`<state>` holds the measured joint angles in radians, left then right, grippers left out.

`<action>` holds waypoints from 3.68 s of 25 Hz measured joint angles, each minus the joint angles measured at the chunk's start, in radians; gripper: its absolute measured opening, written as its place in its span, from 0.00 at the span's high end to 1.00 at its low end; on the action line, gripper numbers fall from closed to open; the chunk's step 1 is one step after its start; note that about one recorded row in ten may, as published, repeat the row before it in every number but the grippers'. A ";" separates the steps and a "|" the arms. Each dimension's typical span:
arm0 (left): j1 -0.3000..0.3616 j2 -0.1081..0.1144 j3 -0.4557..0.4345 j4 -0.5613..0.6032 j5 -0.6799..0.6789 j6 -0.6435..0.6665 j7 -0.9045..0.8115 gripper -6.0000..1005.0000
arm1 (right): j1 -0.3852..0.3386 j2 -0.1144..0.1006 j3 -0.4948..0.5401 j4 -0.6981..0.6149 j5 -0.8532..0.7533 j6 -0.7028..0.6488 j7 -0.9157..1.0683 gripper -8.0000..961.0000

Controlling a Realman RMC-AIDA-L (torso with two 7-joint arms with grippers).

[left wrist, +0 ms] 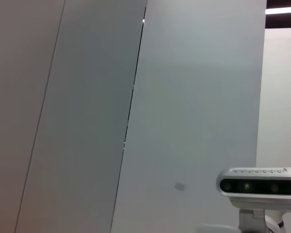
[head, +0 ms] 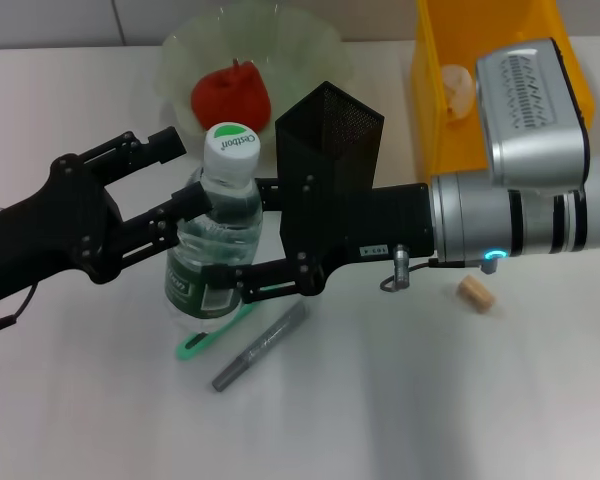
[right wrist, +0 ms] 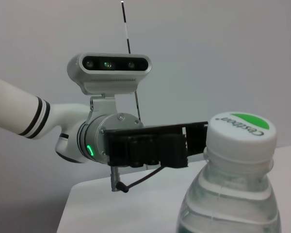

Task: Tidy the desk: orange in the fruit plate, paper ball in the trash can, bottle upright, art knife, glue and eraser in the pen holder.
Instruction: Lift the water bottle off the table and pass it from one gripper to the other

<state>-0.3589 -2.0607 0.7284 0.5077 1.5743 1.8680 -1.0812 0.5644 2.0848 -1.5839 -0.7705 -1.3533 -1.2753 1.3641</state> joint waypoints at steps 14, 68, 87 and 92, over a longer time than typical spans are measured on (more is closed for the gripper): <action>-0.010 0.011 0.001 0.022 0.043 -0.008 -0.021 0.34 | 0.003 -0.002 0.001 -0.167 -0.212 0.000 0.206 0.21; -0.044 0.002 -0.004 0.049 0.114 -0.036 -0.022 0.53 | 0.065 0.003 -0.013 -0.240 -0.330 0.027 0.299 0.21; -0.041 0.002 -0.007 0.049 0.109 -0.034 -0.022 0.55 | 0.057 0.004 -0.013 -0.240 -0.324 0.027 0.292 0.21; -0.042 0.002 -0.008 0.049 0.108 -0.033 -0.022 0.55 | 0.057 0.005 -0.013 -0.236 -0.323 0.026 0.290 0.21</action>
<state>-0.4010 -2.0586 0.7209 0.5568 1.6825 1.8347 -1.1029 0.6216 2.0893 -1.5969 -1.0064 -1.6765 -1.2489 1.6540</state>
